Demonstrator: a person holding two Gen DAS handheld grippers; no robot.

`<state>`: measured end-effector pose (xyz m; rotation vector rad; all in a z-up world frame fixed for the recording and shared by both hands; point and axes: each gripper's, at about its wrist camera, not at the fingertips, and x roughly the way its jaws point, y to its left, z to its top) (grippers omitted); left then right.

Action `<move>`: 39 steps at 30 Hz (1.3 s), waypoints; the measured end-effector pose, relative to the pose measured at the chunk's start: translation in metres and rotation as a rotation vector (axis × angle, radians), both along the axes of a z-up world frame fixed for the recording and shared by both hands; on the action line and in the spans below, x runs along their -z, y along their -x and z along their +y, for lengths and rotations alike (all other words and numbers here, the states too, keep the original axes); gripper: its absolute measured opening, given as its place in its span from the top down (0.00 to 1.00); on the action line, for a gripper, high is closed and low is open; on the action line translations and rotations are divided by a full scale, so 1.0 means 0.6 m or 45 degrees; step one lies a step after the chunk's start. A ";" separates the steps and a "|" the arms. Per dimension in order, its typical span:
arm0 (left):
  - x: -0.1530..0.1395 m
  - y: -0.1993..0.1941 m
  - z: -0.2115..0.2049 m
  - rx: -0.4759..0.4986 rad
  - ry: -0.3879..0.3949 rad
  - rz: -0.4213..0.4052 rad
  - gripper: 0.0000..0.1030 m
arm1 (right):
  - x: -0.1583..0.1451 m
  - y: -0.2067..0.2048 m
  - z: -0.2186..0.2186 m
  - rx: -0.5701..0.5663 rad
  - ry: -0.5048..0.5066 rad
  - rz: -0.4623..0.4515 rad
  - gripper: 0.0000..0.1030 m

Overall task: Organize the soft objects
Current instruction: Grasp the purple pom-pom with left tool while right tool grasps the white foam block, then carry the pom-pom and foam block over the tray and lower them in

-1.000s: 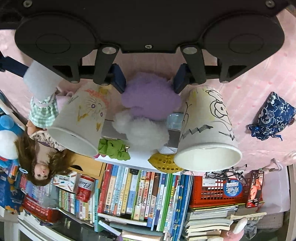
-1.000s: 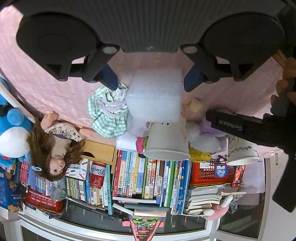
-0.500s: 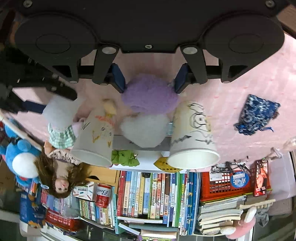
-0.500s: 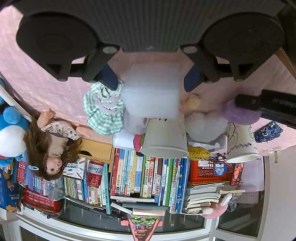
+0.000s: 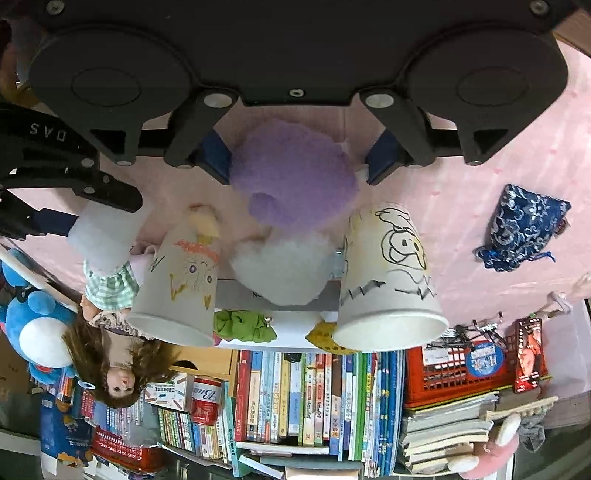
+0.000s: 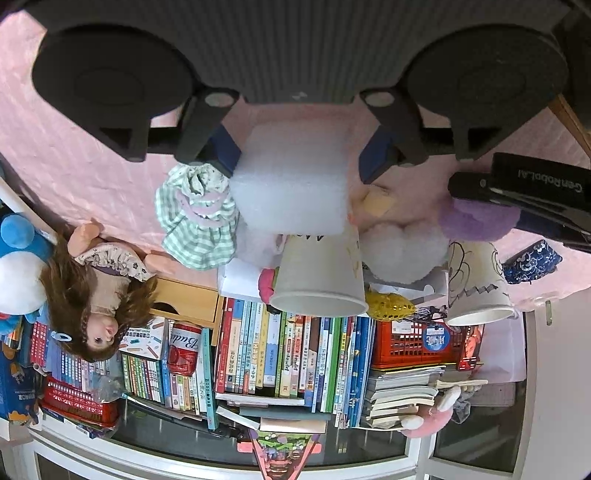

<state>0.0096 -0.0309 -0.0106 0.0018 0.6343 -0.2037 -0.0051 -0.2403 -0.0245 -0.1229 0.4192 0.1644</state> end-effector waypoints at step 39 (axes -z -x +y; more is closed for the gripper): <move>-0.281 -0.091 0.070 0.134 0.102 -0.200 0.42 | -0.259 -0.067 -0.025 0.047 -0.174 -0.174 0.37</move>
